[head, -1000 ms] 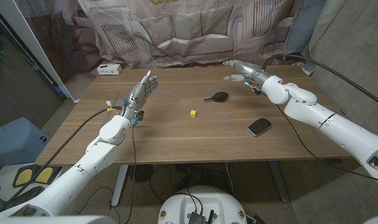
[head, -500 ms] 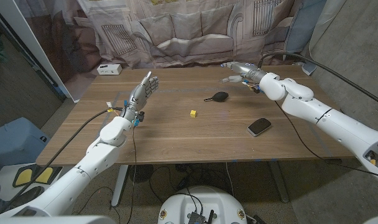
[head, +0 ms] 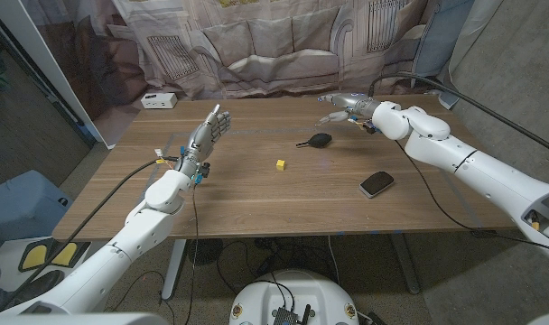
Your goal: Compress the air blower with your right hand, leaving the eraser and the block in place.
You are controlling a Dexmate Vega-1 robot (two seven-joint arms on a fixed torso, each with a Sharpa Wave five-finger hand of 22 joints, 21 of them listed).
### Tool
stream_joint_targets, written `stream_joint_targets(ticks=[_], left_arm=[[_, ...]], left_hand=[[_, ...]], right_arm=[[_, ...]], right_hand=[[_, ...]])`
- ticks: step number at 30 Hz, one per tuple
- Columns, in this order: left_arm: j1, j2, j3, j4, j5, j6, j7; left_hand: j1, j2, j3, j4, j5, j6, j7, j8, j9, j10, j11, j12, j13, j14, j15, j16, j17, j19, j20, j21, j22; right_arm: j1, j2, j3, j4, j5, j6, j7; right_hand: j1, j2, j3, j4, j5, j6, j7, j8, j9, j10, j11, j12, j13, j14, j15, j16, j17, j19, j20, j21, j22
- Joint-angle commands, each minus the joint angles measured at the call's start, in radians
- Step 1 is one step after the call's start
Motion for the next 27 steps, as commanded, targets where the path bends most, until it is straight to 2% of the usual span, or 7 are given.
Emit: stream_joint_targets(ticks=[1, 17, 27], left_arm=[[0.0, -0.002, 0.001, 0.003, 0.001, 0.002, 0.0], [0.002, -0.005, 0.002, 0.002, 0.003, 0.001, 0.004], [0.005, -0.009, 0.002, 0.005, -0.001, 0.001, 0.008]], left_hand=[[0.005, 0.008, 0.0, -0.005, -0.001, 0.011, -0.003, 0.006, 0.003, 0.01, 0.0, -0.002, 0.002, 0.009, -0.005, -0.001, 0.001, 0.011, 0.001, 0.001, 0.004], [0.005, 0.01, 0.0, -0.007, -0.001, 0.013, -0.002, 0.006, 0.003, 0.013, 0.0, -0.003, 0.002, 0.011, -0.006, -0.001, 0.001, 0.011, 0.002, 0.0, 0.004], [0.005, 0.011, 0.0, -0.008, -0.001, 0.016, -0.002, 0.006, 0.003, 0.014, 0.0, -0.003, 0.002, 0.012, -0.006, -0.001, 0.001, 0.013, 0.001, 0.0, 0.004]], right_arm=[[0.033, 0.013, -0.031, 0.01, -0.035, -0.016, 0.046], [0.068, 0.032, -0.063, 0.037, -0.08, -0.029, 0.086], [0.09, 0.039, -0.087, 0.047, -0.114, -0.028, 0.116]], right_hand=[[0.017, -0.001, 0.007, -0.005, 0.0, -0.024, 0.006, -0.004, 0.003, -0.015, 0.003, -0.004, 0.002, -0.004, 0.001, -0.001, 0.005, 0.012, -0.001, -0.001, 0.001], [0.044, -0.01, 0.014, -0.015, 0.001, -0.05, 0.013, 0.001, 0.003, -0.038, 0.001, -0.007, 0.003, -0.018, 0.005, -0.008, 0.004, 0.013, 0.004, -0.004, 0.001], [0.066, -0.018, 0.02, -0.022, 0.004, -0.058, 0.013, 0.006, 0.004, -0.04, -0.007, -0.004, 0.003, -0.007, 0.001, -0.003, 0.004, 0.022, 0.005, -0.003, 0.0]])
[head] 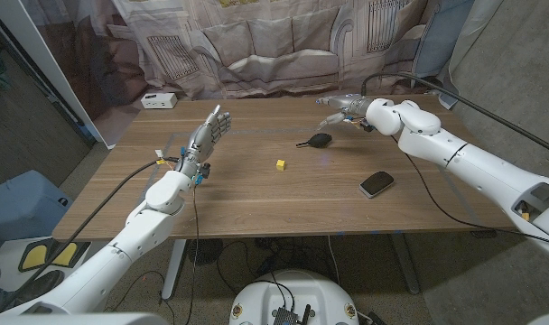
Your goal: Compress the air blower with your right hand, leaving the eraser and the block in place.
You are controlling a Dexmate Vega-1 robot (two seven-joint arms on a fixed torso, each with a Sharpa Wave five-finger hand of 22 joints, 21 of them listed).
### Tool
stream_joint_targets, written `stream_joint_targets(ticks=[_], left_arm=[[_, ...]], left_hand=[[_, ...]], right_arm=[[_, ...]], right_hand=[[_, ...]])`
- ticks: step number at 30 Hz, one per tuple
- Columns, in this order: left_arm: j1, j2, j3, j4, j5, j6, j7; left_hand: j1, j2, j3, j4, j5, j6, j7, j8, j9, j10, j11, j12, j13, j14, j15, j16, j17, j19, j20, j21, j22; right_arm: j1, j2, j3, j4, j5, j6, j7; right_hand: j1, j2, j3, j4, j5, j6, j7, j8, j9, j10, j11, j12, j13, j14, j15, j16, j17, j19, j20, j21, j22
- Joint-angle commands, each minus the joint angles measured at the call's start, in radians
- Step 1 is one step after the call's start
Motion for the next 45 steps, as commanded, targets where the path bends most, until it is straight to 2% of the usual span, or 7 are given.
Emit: stream_joint_targets(ticks=[1, 4, 9, 13, 18, 25, 45], left_arm=[[0.003, -0.005, 0.001, 0.003, -0.003, 0.001, 0.006], [0.002, -0.007, 0.002, 0.005, -0.003, -0.004, 0.003], [-0.001, -0.007, 0.004, 0.006, -0.002, -0.004, -0.001], [-0.002, -0.007, 0.005, 0.006, -0.004, -0.001, -0.003], [-0.003, -0.006, 0.007, 0.006, -0.006, 0.001, -0.007], [-0.001, -0.003, 0.006, 0.004, -0.007, 0.002, -0.009], [0.004, 0.007, 0.006, -0.014, -0.012, 0.017, -0.013]], left_hand=[[0.005, 0.011, 0.003, -0.005, -0.001, 0.01, 0.004, 0.006, 0.003, 0.008, 0.0, -0.003, 0.002, 0.008, -0.001, -0.001, 0.001, 0.009, -0.003, 0.0, 0.004], [0.005, 0.012, 0.003, -0.006, -0.001, 0.011, 0.004, 0.006, 0.003, 0.008, -0.003, -0.003, 0.002, 0.01, 0.0, 0.0, 0.001, 0.011, -0.005, 0.0, 0.004], [0.005, 0.012, 0.003, -0.006, -0.001, 0.013, 0.005, 0.006, 0.003, 0.009, -0.002, -0.004, 0.002, 0.011, 0.0, 0.0, 0.001, 0.012, -0.004, 0.0, 0.004], [0.005, 0.013, 0.003, -0.007, -0.001, 0.014, 0.004, 0.006, 0.003, 0.01, 0.0, -0.003, 0.002, 0.012, 0.0, 0.0, 0.001, 0.013, -0.004, 0.0, 0.004], [0.005, 0.014, 0.004, -0.007, -0.001, 0.015, 0.005, 0.006, 0.003, 0.013, 0.0, -0.003, 0.002, 0.012, 0.0, 0.0, 0.001, 0.013, -0.003, 0.0, 0.004], [0.005, 0.015, 0.004, -0.008, -0.001, 0.016, 0.003, 0.006, 0.003, 0.013, 0.001, -0.003, 0.002, 0.013, 0.002, 0.0, 0.001, 0.014, -0.002, 0.0, 0.004], [0.005, 0.017, 0.004, -0.01, -0.002, 0.019, 0.003, 0.006, 0.003, 0.011, -0.002, -0.006, 0.003, 0.014, 0.001, -0.001, 0.001, 0.014, -0.002, -0.001, 0.005]], right_arm=[[0.029, 0.012, -0.031, 0.016, -0.044, -0.001, 0.037], [0.035, 0.018, -0.038, 0.024, -0.053, 0.001, 0.043], [0.04, 0.025, -0.048, 0.032, -0.066, -0.002, 0.055], [0.04, 0.03, -0.052, 0.036, -0.068, -0.003, 0.059], [0.046, 0.041, -0.06, 0.052, -0.067, -0.001, 0.069], [0.066, 0.06, -0.072, 0.094, -0.044, 0.022, 0.088], [0.109, 0.104, -0.117, 0.185, -0.036, 0.056, 0.077]], right_hand=[[0.027, -0.004, 0.008, -0.01, 0.005, -0.012, -0.003, 0.008, 0.004, 0.002, -0.009, 0.002, 0.004, 0.006, 0.0, 0.005, 0.004, 0.019, 0.004, 0.002, 0.003], [0.051, -0.012, 0.014, -0.014, 0.008, -0.017, -0.007, 0.012, 0.005, 0.008, -0.022, 0.006, 0.004, 0.022, -0.008, 0.01, 0.003, 0.035, 0.005, 0.005, 0.003], [0.096, -0.028, 0.025, -0.016, 0.013, -0.018, -0.005, 0.02, 0.006, 0.029, -0.024, 0.015, 0.004, 0.049, -0.013, 0.017, 0.003, 0.07, 0.001, 0.012, 0.003], [0.114, -0.036, 0.029, -0.015, 0.014, -0.005, -0.005, 0.027, 0.006, 0.042, -0.035, 0.019, 0.004, 0.052, -0.011, 0.016, 0.002, 0.072, 0.0, 0.009, 0.003], [0.123, -0.041, 0.031, -0.014, 0.015, -0.005, -0.006, 0.027, 0.006, 0.04, -0.032, 0.017, 0.004, 0.052, -0.009, 0.015, 0.002, 0.073, 0.011, 0.008, 0.003], [0.135, -0.047, 0.033, -0.011, 0.015, -0.008, -0.001, 0.026, 0.006, 0.038, -0.02, 0.015, 0.004, 0.056, -0.01, 0.015, 0.002, 0.083, 0.001, 0.009, 0.003], [0.184, -0.046, 0.05, -0.009, 0.02, 0.033, -0.012, 0.041, 0.007, 0.066, -0.034, 0.022, 0.004, 0.084, -0.014, 0.02, 0.002, 0.112, 0.002, 0.011, 0.003]])
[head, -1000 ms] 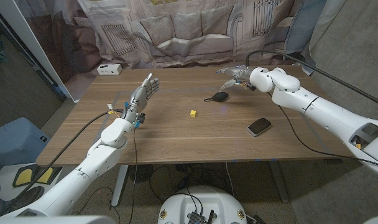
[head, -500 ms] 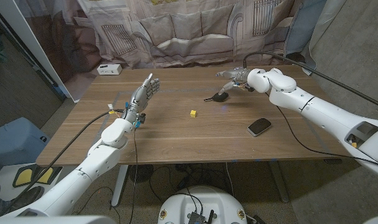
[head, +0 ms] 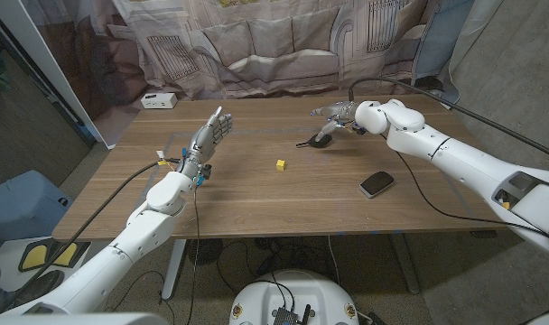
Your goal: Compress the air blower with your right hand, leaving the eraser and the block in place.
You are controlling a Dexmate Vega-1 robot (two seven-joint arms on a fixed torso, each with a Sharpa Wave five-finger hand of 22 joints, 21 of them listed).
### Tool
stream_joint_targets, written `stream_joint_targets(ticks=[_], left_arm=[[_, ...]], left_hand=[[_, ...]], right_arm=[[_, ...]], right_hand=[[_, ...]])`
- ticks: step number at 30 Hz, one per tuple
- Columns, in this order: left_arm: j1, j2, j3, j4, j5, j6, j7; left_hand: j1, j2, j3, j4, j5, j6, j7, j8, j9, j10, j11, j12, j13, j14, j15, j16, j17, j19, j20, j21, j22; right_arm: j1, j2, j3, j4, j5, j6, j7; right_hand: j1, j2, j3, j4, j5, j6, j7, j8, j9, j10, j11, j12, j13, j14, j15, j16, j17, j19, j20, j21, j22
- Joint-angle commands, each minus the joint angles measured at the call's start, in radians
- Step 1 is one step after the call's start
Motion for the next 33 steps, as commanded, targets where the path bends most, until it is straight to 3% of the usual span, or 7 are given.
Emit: stream_joint_targets(ticks=[1, 23, 33], left_arm=[[0.002, 0.005, 0.001, -0.01, -0.003, 0.01, -0.004], [0.007, 0.004, 0.001, -0.013, -0.004, 0.014, 0.002], [0.005, 0.002, 0.004, -0.008, -0.003, 0.012, -0.001]], left_hand=[[0.0, 0.012, 0.004, -0.005, -0.002, 0.007, 0.003, 0.005, 0.003, 0.004, 0.001, -0.006, 0.003, 0.01, -0.003, -0.001, 0.001, 0.009, 0.003, -0.001, 0.005], [-0.001, 0.013, 0.004, -0.008, -0.002, 0.009, 0.004, 0.005, 0.003, 0.004, 0.0, -0.007, 0.003, 0.01, -0.002, -0.002, 0.001, 0.01, 0.003, -0.002, 0.005], [-0.002, 0.014, 0.004, -0.009, -0.002, 0.009, 0.002, 0.004, 0.003, 0.007, 0.003, -0.007, 0.003, 0.011, -0.001, -0.002, 0.001, 0.01, 0.004, -0.002, 0.005]], right_arm=[[0.029, 0.029, -0.031, 0.063, 0.004, 0.02, -0.007], [0.068, 0.064, -0.071, 0.17, 0.024, 0.073, -0.031], [0.08, 0.083, -0.086, 0.224, 0.039, 0.086, -0.051]], right_hand=[[0.024, 0.0, 0.012, -0.001, 0.009, 0.013, -0.002, 0.011, 0.002, 0.013, -0.002, 0.01, 0.004, 0.012, -0.005, 0.005, 0.002, 0.016, -0.001, 0.007, 0.003], [0.081, -0.002, 0.029, -0.002, 0.013, 0.04, -0.005, 0.015, 0.002, 0.035, 0.001, 0.012, 0.004, 0.053, -0.014, 0.012, 0.001, 0.059, -0.005, 0.011, 0.002], [0.117, -0.001, 0.038, 0.002, 0.014, 0.092, -0.007, 0.03, 0.002, 0.069, 0.003, 0.019, 0.004, 0.072, -0.019, 0.014, 0.001, 0.078, -0.011, 0.008, 0.002]])
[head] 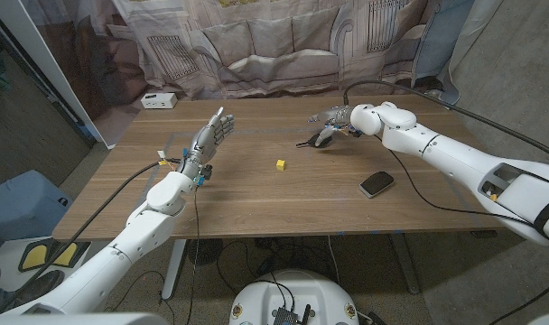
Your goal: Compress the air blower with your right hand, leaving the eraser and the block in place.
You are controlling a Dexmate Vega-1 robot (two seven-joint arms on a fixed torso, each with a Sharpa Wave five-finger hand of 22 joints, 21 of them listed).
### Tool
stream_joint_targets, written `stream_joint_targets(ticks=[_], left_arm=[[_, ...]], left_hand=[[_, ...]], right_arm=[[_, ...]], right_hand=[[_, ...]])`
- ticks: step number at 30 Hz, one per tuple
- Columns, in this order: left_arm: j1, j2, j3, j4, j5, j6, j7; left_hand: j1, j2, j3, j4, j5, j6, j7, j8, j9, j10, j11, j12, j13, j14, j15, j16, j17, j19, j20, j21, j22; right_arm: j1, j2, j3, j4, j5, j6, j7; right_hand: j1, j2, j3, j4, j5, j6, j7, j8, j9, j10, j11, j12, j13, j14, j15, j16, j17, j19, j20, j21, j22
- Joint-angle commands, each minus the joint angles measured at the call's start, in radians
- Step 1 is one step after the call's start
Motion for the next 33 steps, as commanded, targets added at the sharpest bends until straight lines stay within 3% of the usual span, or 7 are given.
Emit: stream_joint_targets(ticks=[1, 8, 11, 24, 28, 33], left_arm=[[-0.001, -0.003, 0.002, 0.007, 0.001, -0.002, 0.0], [-0.001, -0.003, 0.003, 0.006, 0.002, -0.001, 0.002], [-0.002, -0.004, 0.004, 0.007, 0.003, -0.001, 0.002], [0.0, -0.006, 0.005, 0.01, 0.004, -0.005, 0.002], [-0.001, -0.006, 0.006, 0.01, 0.003, -0.004, 0.001], [-0.003, -0.006, 0.008, 0.012, 0.001, -0.001, -0.003]], left_hand=[[0.004, 0.009, -0.001, -0.005, -0.002, 0.01, 0.002, 0.005, 0.003, 0.007, 0.003, 0.002, 0.003, 0.011, -0.002, -0.002, 0.001, 0.01, 0.004, -0.002, 0.005], [0.003, 0.009, -0.001, -0.005, -0.002, 0.022, 0.001, 0.009, 0.003, 0.012, -0.001, 0.003, 0.003, 0.014, -0.002, -0.001, 0.001, 0.01, 0.005, -0.002, 0.005], [0.003, 0.01, -0.001, -0.006, -0.002, 0.028, 0.003, 0.01, 0.003, 0.011, 0.0, 0.002, 0.003, 0.014, -0.002, -0.001, 0.001, 0.01, 0.003, -0.002, 0.005], [0.003, 0.01, -0.001, -0.007, -0.002, 0.035, 0.006, 0.011, 0.003, 0.011, 0.001, 0.002, 0.003, 0.015, -0.001, -0.001, 0.001, 0.01, 0.004, -0.003, 0.005], [0.002, 0.01, -0.001, -0.007, -0.002, 0.035, 0.006, 0.011, 0.003, 0.011, 0.001, 0.001, 0.003, 0.015, -0.002, -0.001, 0.001, 0.01, 0.004, -0.003, 0.005], [0.002, 0.011, -0.001, -0.008, -0.002, 0.035, 0.005, 0.01, 0.003, 0.01, 0.001, 0.001, 0.003, 0.014, -0.002, -0.002, 0.001, 0.011, 0.004, -0.003, 0.005]], right_arm=[[0.014, 0.019, -0.017, 0.057, 0.014, 0.015, -0.026], [0.019, 0.027, -0.025, 0.083, 0.025, 0.016, -0.031], [0.024, 0.033, -0.026, 0.103, 0.042, 0.025, -0.029], [0.03, 0.04, -0.026, 0.146, 0.091, 0.045, -0.041], [0.033, 0.043, -0.034, 0.154, 0.09, 0.047, -0.043], [0.035, 0.048, -0.043, 0.165, 0.085, 0.046, -0.055]], right_hand=[[0.027, 0.0, 0.008, 0.003, 0.006, 0.045, 0.003, 0.018, 0.003, 0.023, 0.002, 0.012, 0.004, -0.001, -0.001, -0.001, 0.004, 0.009, -0.005, -0.002, 0.002], [0.036, -0.003, 0.004, 0.012, 0.003, 0.103, 0.004, 0.031, 0.003, 0.066, 0.004, 0.021, 0.004, -0.003, -0.007, -0.006, 0.005, 0.01, -0.013, -0.009, 0.002], [0.048, -0.001, 0.007, 0.01, 0.004, 0.117, 0.007, 0.033, 0.002, 0.072, 0.002, 0.019, 0.003, 0.008, -0.015, -0.003, 0.005, 0.03, -0.025, -0.004, 0.001], [0.104, 0.011, 0.021, 0.004, 0.007, 0.136, 0.017, 0.027, 0.002, 0.096, 0.009, 0.016, 0.003, 0.052, -0.022, 0.006, 0.005, 0.108, -0.027, 0.011, 0.001], [0.138, 0.012, 0.026, 0.002, 0.005, 0.166, 0.026, 0.031, 0.002, 0.124, 0.011, 0.02, 0.003, 0.072, -0.024, 0.009, 0.004, 0.15, -0.025, 0.016, 0.0], [0.147, 0.009, 0.024, 0.004, 0.003, 0.188, 0.018, 0.035, 0.002, 0.147, 0.005, 0.025, 0.003, 0.086, -0.029, 0.012, 0.005, 0.162, -0.022, 0.014, 0.0]])
